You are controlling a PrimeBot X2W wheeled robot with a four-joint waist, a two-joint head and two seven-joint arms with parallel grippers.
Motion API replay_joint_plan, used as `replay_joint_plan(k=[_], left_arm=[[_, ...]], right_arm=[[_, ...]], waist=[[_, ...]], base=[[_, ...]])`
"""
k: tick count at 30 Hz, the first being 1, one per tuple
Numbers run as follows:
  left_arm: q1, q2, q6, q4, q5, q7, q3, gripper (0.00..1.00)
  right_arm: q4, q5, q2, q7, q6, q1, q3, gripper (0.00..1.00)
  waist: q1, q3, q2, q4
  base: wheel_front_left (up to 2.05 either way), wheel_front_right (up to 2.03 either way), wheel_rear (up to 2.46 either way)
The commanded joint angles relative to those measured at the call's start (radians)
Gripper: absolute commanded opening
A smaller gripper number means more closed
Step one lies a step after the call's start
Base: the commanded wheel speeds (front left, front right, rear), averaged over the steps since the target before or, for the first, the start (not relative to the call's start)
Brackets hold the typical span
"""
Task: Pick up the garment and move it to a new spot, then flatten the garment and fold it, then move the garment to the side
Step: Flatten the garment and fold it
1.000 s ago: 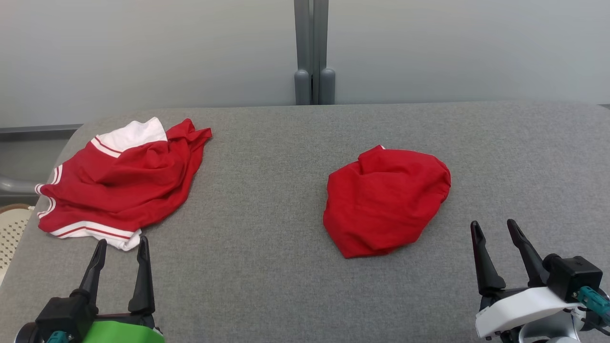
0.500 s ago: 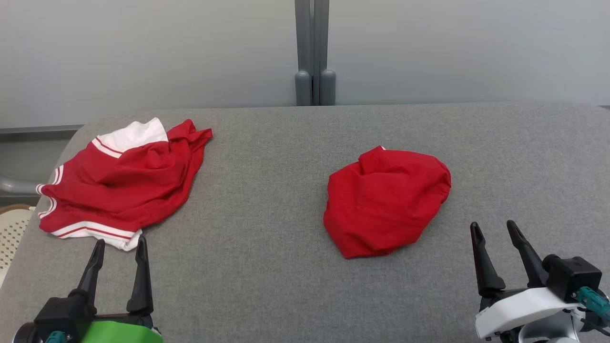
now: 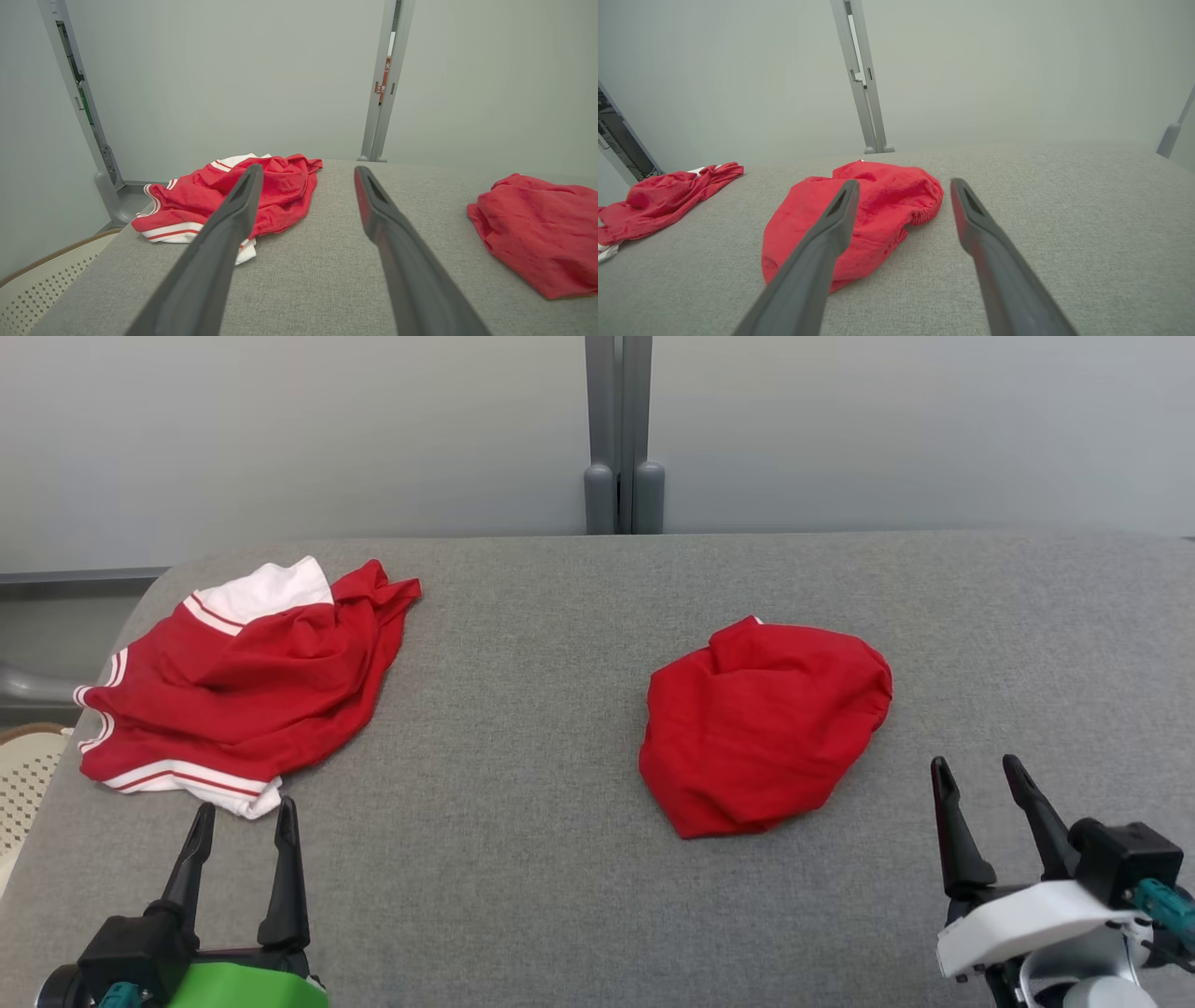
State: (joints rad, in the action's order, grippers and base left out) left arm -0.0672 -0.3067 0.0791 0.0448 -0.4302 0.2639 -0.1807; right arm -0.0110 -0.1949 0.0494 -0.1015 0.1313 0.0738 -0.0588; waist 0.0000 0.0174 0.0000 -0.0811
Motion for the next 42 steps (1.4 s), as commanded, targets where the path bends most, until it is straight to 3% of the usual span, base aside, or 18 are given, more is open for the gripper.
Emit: replay_joint_plan(k=[1,12,19,26,35,36,37,38,42], left_arm=[[0.018,0.003,-0.003,0.003,0.005,0.001,-0.003,1.00],[0.127,0.043,-0.026,0.009,0.030,0.001,-0.025,1.00],[0.197,0.082,-0.048,0.019,0.050,0.001,-0.032,1.00],[0.251,0.122,-0.072,0.035,0.077,0.001,-0.037,1.00],[0.269,0.159,-0.098,0.057,0.106,0.001,-0.025,1.00],[0.268,0.161,-0.101,0.058,0.107,0.001,-0.022,1.00],[0.266,0.164,-0.103,0.061,0.109,0.001,-0.020,1.00],[0.265,0.166,-0.104,0.063,0.112,0.001,-0.018,1.00],[0.254,0.170,-0.111,0.074,0.122,0.001,-0.006,1.00]], right_arm=[[-0.006,0.021,0.002,0.005,-0.001,-0.035,-0.005,1.00],[-0.151,0.063,0.140,0.056,-0.001,-0.388,0.002,1.00],[-0.337,0.065,0.212,0.066,-0.001,-0.556,0.007,1.00],[-0.560,0.057,0.235,0.041,-0.001,-0.620,0.003,1.00],[-0.811,0.033,0.199,-0.011,-0.001,-0.611,0.018,1.00],[-0.832,0.028,0.194,-0.013,-0.001,-0.611,0.023,0.72],[-0.854,0.021,0.190,-0.015,-0.001,-0.613,0.029,0.27],[-0.869,0.015,0.189,-0.020,-0.001,-0.615,0.032,0.00],[-0.902,0.002,0.208,-0.073,-0.001,-0.640,0.040,0.00]], waist=[[0.0000,-0.010,0.0000,-0.006],[0.0000,-0.163,0.0000,-0.059],[0.0000,-0.254,0.0000,-0.094],[0.0000,-0.314,0.0000,-0.127],[0.0000,-0.328,0.0000,-0.152],[0.0000,-0.327,0.0000,-0.152],[0.0000,-0.325,0.0000,-0.152],[0.0000,-0.324,0.0000,-0.152],[0.0000,-0.299,0.0000,-0.145]], base=[[0.00,0.00,0.00],[0.00,0.00,0.00],[0.00,0.00,0.00],[0.00,0.00,0.00],[0.00,0.00,0.00],[0.00,0.00,0.00],[0.00,0.00,0.00],[0.00,0.00,0.00],[0.00,0.00,0.00]])
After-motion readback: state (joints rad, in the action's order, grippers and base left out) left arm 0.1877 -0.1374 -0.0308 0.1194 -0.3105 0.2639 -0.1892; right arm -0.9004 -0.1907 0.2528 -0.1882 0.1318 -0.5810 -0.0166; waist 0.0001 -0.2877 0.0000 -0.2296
